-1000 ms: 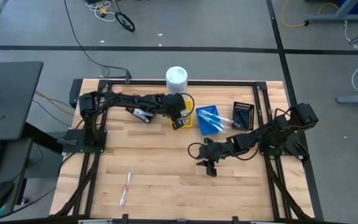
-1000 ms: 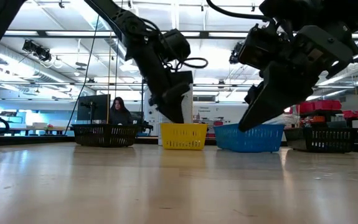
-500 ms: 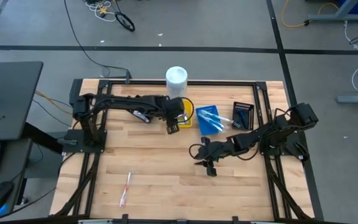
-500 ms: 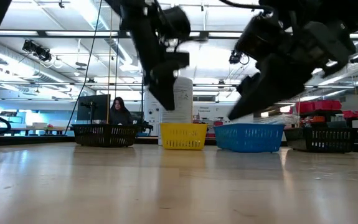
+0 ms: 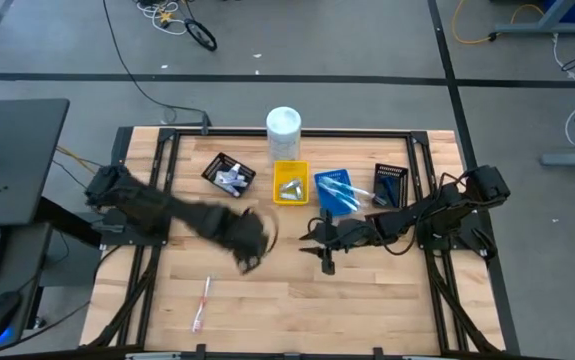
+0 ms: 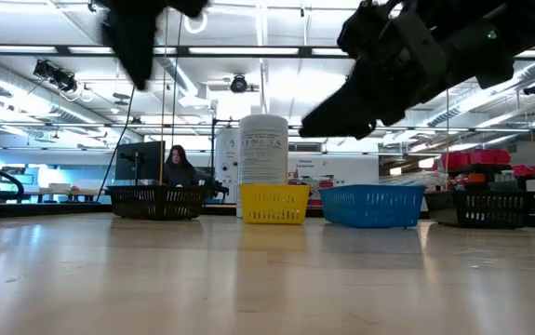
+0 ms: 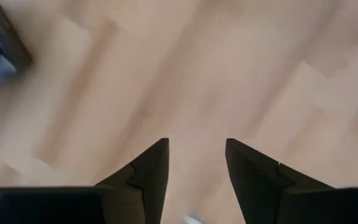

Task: Pick & Place Travel size toiletries
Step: Put the red toothbrush into the blue bin

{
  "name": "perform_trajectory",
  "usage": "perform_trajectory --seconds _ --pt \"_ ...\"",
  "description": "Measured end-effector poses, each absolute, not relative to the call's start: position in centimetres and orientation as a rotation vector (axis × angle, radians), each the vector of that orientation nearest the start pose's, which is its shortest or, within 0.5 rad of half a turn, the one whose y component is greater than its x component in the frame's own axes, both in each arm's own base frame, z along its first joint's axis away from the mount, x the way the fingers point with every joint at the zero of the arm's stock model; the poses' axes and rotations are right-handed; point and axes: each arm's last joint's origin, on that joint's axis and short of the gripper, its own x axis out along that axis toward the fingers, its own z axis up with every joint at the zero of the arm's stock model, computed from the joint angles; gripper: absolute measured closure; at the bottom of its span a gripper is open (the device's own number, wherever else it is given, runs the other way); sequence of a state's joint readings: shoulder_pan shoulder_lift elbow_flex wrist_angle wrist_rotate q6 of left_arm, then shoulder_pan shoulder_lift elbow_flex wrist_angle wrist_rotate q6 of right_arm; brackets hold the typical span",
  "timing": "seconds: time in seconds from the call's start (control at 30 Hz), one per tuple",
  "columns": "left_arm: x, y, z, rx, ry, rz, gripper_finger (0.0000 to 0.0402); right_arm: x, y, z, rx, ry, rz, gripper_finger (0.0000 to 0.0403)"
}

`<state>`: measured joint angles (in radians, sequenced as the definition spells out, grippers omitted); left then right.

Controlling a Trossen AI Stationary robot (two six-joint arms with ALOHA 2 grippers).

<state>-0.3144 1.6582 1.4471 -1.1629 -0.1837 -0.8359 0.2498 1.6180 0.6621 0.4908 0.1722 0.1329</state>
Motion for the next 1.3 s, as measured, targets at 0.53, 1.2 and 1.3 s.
perform_trajectory --seconds 0.53,1.2,1.3 --pt "21.9 -20.2 19.7 -0.832 1.247 0.729 0.0201 30.9 9.7 16.7 0.047 0.210 0.210 0.0219" --pt "17.8 -21.5 15.3 -0.882 1.234 0.808 0.0196 31.2 8.6 16.4 0.050 0.234 0.284 0.0191" --pt "17.7 -21.4 14.8 -0.852 1.272 0.836 0.0199 31.2 8.6 16.4 0.051 0.234 0.284 0.0191"
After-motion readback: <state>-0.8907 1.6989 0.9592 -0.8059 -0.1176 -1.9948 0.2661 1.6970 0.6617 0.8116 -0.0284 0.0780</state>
